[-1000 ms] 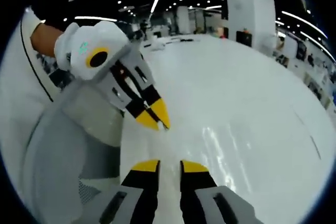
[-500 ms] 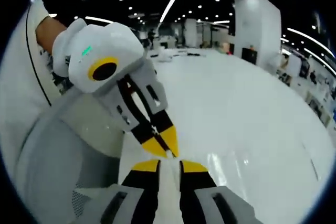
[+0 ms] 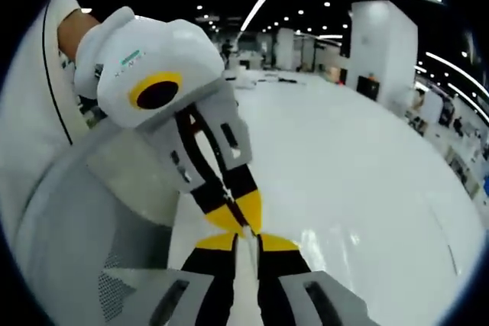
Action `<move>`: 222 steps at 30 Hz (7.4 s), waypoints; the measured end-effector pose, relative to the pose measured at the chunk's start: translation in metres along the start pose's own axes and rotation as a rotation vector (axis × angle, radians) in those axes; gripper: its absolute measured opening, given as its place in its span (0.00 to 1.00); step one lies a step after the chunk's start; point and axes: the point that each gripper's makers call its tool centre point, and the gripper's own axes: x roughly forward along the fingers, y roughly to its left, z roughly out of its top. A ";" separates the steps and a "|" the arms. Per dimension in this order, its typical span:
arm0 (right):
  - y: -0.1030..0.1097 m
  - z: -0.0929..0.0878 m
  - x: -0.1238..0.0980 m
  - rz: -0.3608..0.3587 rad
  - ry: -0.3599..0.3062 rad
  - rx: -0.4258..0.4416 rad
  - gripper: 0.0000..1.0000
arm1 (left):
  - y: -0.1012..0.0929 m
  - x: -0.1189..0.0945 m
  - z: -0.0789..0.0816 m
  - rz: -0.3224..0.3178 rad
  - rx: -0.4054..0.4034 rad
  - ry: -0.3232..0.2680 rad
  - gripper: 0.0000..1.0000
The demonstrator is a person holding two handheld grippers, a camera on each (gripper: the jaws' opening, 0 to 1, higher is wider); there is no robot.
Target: Open the resealable bag by pulling the two sides of the seal apart until the entire bag opening is separated and visibly accessible.
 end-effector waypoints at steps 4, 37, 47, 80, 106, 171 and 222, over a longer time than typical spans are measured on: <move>0.001 0.001 0.001 -0.001 0.002 -0.005 0.05 | 0.000 0.001 0.001 -0.004 0.000 0.002 0.00; 0.000 -0.009 0.007 0.010 0.114 -0.087 0.00 | -0.003 0.007 -0.002 -0.044 0.005 0.027 0.00; -0.001 -0.018 0.006 0.019 0.143 -0.053 0.00 | -0.005 0.011 -0.005 -0.061 -0.041 0.053 0.00; -0.007 -0.036 -0.009 -0.025 0.105 -0.028 0.02 | 0.002 0.010 -0.019 -0.055 -0.051 0.089 0.00; -0.012 -0.058 -0.019 -0.047 0.180 0.050 0.00 | 0.002 0.007 -0.028 -0.048 -0.069 0.104 0.00; -0.025 -0.047 -0.036 -0.050 0.119 0.106 0.10 | 0.005 0.008 -0.024 -0.024 0.082 0.098 0.00; -0.010 -0.076 -0.015 0.010 0.198 0.249 0.00 | -0.005 0.010 -0.012 -0.047 0.114 0.019 0.12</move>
